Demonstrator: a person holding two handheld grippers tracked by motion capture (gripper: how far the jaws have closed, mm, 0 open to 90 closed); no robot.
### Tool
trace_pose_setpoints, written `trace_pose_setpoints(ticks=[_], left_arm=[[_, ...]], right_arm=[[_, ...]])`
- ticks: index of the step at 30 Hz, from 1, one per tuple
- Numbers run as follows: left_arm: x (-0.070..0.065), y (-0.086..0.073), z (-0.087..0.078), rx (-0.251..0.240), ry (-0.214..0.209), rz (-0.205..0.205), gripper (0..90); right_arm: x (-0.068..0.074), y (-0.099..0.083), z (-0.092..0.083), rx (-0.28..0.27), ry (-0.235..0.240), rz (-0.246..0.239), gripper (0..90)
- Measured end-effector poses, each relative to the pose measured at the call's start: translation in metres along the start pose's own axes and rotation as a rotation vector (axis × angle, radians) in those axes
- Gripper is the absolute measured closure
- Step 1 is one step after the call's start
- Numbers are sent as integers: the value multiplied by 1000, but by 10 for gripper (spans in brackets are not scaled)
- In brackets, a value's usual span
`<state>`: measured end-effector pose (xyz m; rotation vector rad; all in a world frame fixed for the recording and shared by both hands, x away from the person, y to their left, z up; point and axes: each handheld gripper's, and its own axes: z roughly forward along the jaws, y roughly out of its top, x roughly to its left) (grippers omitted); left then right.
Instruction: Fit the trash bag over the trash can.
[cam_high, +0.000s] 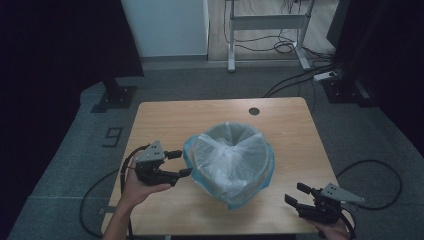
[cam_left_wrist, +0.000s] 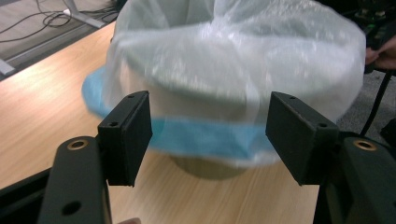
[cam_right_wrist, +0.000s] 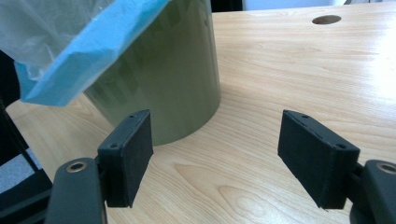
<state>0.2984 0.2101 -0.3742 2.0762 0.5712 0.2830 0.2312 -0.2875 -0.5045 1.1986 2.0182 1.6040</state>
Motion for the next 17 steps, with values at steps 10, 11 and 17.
trace_pose_setpoints(ticks=[10,11,17], left_arm=[[2,-37,-7,2,15,-50,314],[3,-38,-8,0,16,-55,314],[6,-43,-7,-9,16,-69,314]], right_arm=[[-5,-3,3,20,-19,-1,260],[-5,-3,3,20,-17,-1,259],[-4,-2,4,22,-17,-7,257]])
